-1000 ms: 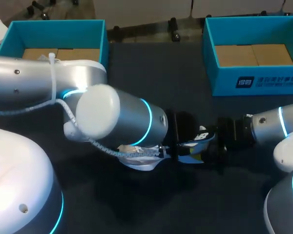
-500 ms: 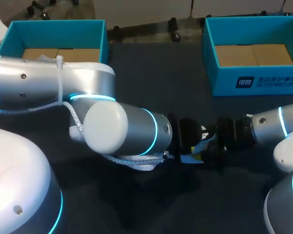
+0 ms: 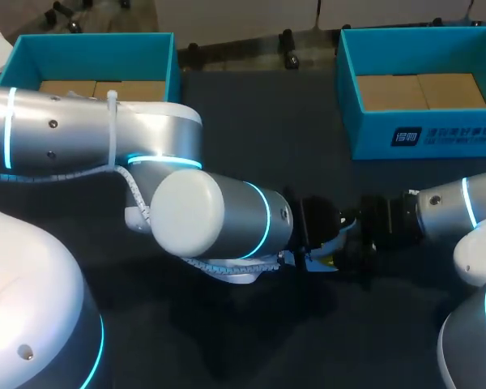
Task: Take the shoe out of the shoebox, open the shoe tongue, remove and reinsert the insole, then place the shoe into the shoebox
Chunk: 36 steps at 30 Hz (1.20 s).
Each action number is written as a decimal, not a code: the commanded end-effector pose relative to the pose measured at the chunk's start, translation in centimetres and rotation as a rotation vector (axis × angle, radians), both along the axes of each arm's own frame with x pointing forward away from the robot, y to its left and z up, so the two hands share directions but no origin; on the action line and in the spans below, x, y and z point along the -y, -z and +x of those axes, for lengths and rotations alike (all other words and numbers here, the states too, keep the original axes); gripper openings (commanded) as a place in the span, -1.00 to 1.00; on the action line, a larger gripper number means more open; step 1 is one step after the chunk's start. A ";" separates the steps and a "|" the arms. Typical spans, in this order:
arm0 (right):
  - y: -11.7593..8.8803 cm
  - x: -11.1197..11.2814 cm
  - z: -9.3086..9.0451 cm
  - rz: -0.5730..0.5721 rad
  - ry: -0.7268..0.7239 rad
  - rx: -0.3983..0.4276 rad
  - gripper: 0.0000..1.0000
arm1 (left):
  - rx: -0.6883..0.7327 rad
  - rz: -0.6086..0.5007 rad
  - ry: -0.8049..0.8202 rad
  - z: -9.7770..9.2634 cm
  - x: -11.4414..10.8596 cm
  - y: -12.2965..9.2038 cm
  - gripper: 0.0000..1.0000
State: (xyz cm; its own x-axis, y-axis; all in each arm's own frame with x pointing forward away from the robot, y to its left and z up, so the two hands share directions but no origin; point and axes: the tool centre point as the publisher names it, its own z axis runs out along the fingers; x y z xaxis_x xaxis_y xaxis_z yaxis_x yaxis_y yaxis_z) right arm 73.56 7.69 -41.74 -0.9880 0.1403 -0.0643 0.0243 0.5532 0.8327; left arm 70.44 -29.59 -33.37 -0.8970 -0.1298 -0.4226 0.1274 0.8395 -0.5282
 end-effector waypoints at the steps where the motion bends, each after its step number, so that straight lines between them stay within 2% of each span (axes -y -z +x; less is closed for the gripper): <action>1: 0.1 -0.1 0.0 -0.003 0.001 0.001 -1.00 | -0.001 0.003 -0.002 0.0 0.2 0.3 -0.91; 2: 0.1 -0.1 0.0 -0.003 0.001 0.001 -1.00 | -0.003 0.004 -0.002 0.0 0.2 0.3 -1.00; 8: 0.1 -0.1 0.0 -0.003 0.001 0.001 -1.00 | -0.038 -0.009 -0.001 -0.3 -0.2 -0.5 -1.00; 15: 0.1 -0.1 0.0 -0.003 0.001 0.001 -1.00 | -0.135 -0.035 -0.013 -0.8 0.1 -3.6 -1.00; 23: 0.1 -0.1 0.0 -0.003 0.001 0.001 -1.00 | -0.209 -0.112 -0.031 -0.8 1.5 -7.1 -1.00; 28: 0.1 -0.1 0.0 -0.003 0.001 0.001 -1.00 | -0.277 -0.112 -0.036 -0.7 2.3 -8.3 -1.00; 36: 0.1 -0.1 0.0 -0.003 0.001 0.001 -1.00 | -0.366 -0.122 -0.007 -1.0 3.3 -11.5 -1.00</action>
